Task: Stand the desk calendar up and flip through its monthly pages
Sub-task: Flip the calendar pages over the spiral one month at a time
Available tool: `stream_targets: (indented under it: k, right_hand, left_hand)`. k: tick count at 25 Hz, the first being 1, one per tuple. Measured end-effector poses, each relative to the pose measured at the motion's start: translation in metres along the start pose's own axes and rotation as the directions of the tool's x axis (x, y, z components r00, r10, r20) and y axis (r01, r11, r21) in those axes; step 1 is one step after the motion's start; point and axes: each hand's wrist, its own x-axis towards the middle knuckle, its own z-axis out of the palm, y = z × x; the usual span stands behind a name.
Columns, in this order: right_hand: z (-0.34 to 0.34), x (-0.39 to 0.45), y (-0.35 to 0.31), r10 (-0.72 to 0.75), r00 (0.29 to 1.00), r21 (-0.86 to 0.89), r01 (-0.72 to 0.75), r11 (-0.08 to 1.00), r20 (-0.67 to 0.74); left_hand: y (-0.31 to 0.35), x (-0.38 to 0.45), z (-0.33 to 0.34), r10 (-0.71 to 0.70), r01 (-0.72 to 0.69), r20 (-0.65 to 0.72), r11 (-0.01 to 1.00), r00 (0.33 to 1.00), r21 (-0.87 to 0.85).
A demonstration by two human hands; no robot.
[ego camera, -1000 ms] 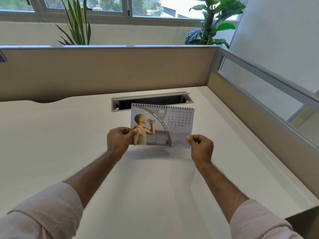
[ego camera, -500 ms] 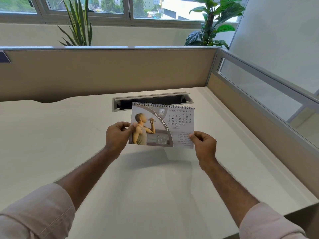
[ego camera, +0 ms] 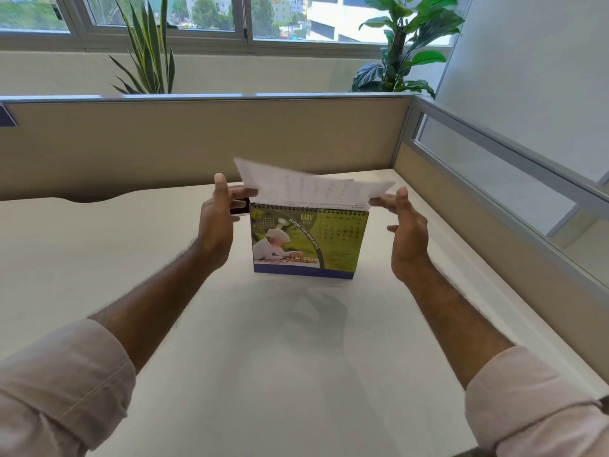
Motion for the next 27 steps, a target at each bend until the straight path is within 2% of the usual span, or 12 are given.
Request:
stream_targets:
  k: [4,9,13,18,23,27]
  right_hand:
    - [0.008,0.024,-0.003,0.009,0.999,-0.008,-0.009,1.000,0.054]
    - [0.015,0.036,0.019,-0.018,0.997,-0.034,0.021,0.999,0.082]
    - [0.017,0.040,0.044,-0.090,0.995,-0.184,0.099,0.978,0.053]
    - [0.014,0.041,0.065,-0.109,0.994,-0.302,0.103,0.948,-0.003]
    - [0.014,0.037,0.077,-0.052,0.998,-0.249,0.041,0.968,-0.037]
    - [0.013,0.019,0.101,0.019,0.992,-0.178,-0.040,0.983,-0.123]
  left_hand:
    - [-0.002,0.015,0.006,0.002,-0.008,0.106,0.998,0.994,0.057]
    - [-0.021,0.024,0.009,0.020,-0.028,0.102,0.997,0.995,0.078]
    - [-0.043,0.034,0.006,0.088,-0.099,0.056,0.970,0.995,0.224]
    - [-0.062,0.040,0.007,0.082,-0.084,0.019,0.964,0.996,0.251]
    - [-0.068,0.037,0.008,0.079,-0.069,-0.021,0.957,0.997,0.283]
    - [-0.083,0.019,0.011,0.027,0.031,-0.157,0.934,0.987,0.355]
